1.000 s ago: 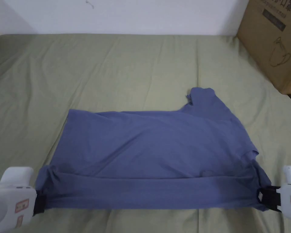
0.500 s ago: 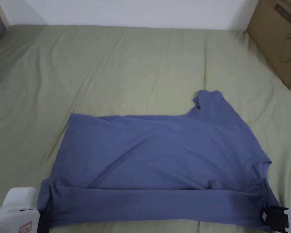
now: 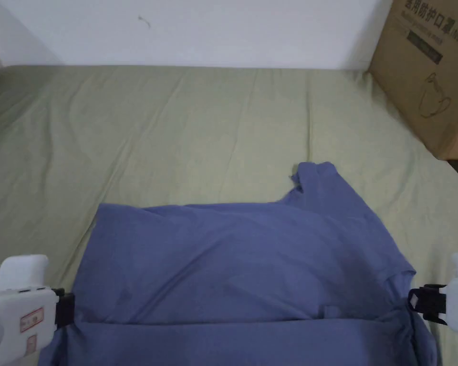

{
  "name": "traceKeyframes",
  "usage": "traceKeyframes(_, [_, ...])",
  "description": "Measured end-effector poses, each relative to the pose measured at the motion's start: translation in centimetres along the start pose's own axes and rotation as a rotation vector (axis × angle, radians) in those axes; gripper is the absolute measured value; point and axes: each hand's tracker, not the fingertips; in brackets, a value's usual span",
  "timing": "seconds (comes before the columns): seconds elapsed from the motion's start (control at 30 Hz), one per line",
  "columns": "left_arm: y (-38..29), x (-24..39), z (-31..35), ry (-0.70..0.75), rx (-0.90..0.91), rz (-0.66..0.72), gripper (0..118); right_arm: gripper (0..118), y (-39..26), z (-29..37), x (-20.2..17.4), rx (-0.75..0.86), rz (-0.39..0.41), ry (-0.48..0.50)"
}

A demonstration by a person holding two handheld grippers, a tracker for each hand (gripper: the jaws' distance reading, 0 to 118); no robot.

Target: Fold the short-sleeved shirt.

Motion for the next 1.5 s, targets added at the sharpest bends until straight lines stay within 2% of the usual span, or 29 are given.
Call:
traceKeyframes(0.13, [1.7, 0.8, -2.4, 0.0, -0.018, 0.034, 0, 0, 2.0, -2.6, -0.9, 0.008, -0.02, -0.013])
traceKeyframes(0.23, [2.9, 1.4, -3.7, 0.007, -0.014, 0.025, 0, 0, 4.7, -4.7, -1.1, 0.005, -0.04, 0.017])
traceKeyframes(0.37, [4.4, 1.8, -5.6, 0.023, -0.029, 0.016, 0, 3, 10.2, -8.2, -1.8, 0.013, 0.026, -0.013])
traceKeyframes(0.4, [4.7, 1.9, -5.8, 0.021, -0.035, 0.021, 0, 26, 11.7, -9.1, -1.9, -0.005, 0.047, -0.017])
traceKeyframes(0.43, [5.0, 2.0, -6.2, 0.025, -0.043, 0.025, 0, 65, 13.3, -10.1, -2.1, -0.003, 0.052, -0.023])
traceKeyframes(0.47, [5.3, 2.0, -6.5, 0.032, -0.045, 0.024, 0, 76, 14.9, -11.2, -2.0, -0.007, 0.068, -0.022])
traceKeyframes(0.67, [5.9, 1.7, -7.3, 0.055, -0.067, 0.021, 0, 76, 20.1, -16.7, -1.5, -0.038, 0.079, -0.069])
traceKeyframes(0.83, [5.6, 1.5, -8.1, 0.073, -0.086, 0.022, 0, 76, 19.4, -20.3, -0.7, -0.132, 0.084, -0.096])
traceKeyframes(0.9, [5.5, 1.5, -8.2, 0.072, -0.099, 0.016, 0, 74, 19.0, -20.3, -0.9, -0.124, 0.099, -0.092])
traceKeyframes(0.93, [5.5, 1.4, -8.2, 0.073, -0.101, 0.013, 0, 71, 19.1, -20.0, -1.0, -0.122, 0.103, -0.091])
traceKeyframes(1.0, [5.5, 1.3, -8.1, 0.076, -0.103, 0.015, 0, 49, 19.3, -19.4, -1.3, -0.11, 0.124, -0.089])
traceKeyframes(1.07, [5.5, 1.1, -8.0, 0.078, -0.097, 0.023, 0, 7, 19.4, -19.3, -1.5, -0.096, 0.13, -0.092])
traceKeyframes(1.13, [5.5, 1.0, -8.0, 0.076, -0.097, 0.027, 0, 1, 19.4, -19.4, -2.2, -0.094, 0.129, -0.088])
traceKeyframes(1.2, [5.6, 1.0, -7.8, 0.075, -0.097, 0.03, 0, 0, 18.9, -19.4, -2.9, -0.078, 0.201, -0.135])
traceKeyframes(1.47, [8.2, 0.1, -8.3, 0.084, -0.061, 0.076, 0, 0, 19.3, -18.7, -2.4, -0.069, 0.154, -0.103])
traceKeyframes(1.5, [9.0, 0.1, -8.6, 0.086, -0.055, 0.08, 4, 0, 19.2, -18.7, -2.5, -0.069, 0.161, -0.105])
